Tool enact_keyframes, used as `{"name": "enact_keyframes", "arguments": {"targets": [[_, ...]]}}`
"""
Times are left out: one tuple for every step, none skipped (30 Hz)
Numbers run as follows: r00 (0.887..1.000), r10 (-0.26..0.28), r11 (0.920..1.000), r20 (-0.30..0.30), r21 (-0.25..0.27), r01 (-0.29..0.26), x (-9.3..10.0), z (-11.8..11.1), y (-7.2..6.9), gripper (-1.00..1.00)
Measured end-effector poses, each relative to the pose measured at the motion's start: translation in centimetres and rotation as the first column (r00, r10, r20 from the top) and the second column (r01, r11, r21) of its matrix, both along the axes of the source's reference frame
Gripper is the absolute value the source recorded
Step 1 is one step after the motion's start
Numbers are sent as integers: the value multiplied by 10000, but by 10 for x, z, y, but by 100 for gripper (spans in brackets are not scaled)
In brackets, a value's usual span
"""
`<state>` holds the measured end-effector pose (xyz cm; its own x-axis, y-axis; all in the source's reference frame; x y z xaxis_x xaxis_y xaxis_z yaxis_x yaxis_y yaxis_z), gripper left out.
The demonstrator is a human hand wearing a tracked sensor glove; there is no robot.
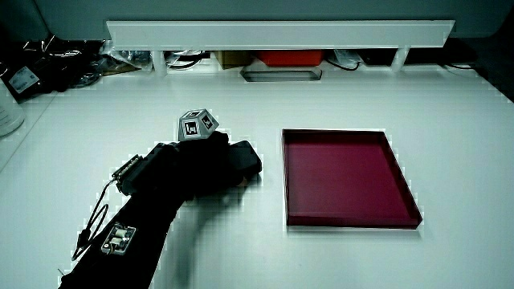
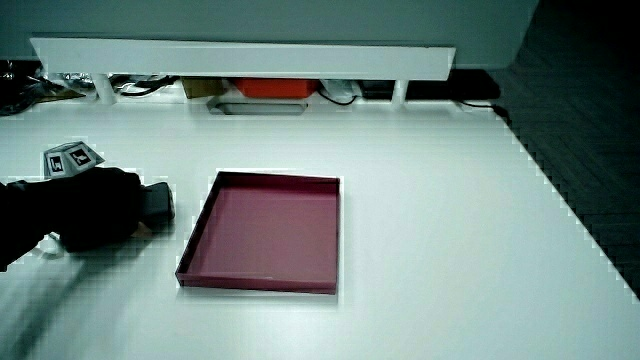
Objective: Pick battery from desk
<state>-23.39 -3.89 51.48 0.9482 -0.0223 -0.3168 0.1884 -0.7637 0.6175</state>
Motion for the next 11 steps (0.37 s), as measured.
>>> {"name": "enact_keyframes", "arguments": {"targets": [[10000, 17, 9999, -82, 103, -16, 0, -4, -1, 100], [10000, -36, 9999, -31, 128, 36, 3, -10, -1, 100], [9996, 100, 9996, -249, 268, -93, 5, -9, -2, 100], [9995, 237, 9992, -224, 325, -229, 9, -11, -4, 100], [9990, 153, 9997, -419, 210, -144, 15, -17, -5, 100], [9967, 816, 9950, -45, 578, -812, 21, -24, -7, 100], [9940, 750, 9954, -790, 655, -699, 27, -23, -7, 100], [9919, 862, 9933, -937, 856, -783, 33, -24, -8, 100], [9854, 1378, 9845, -1000, 1229, -1253, 41, -26, -10, 100], [9764, 1893, 9721, -1043, 1603, -1713, 48, -29, -12, 100], [9746, 1547, 9826, -1618, 1275, -1349, 55, -28, -13, 100]]}}
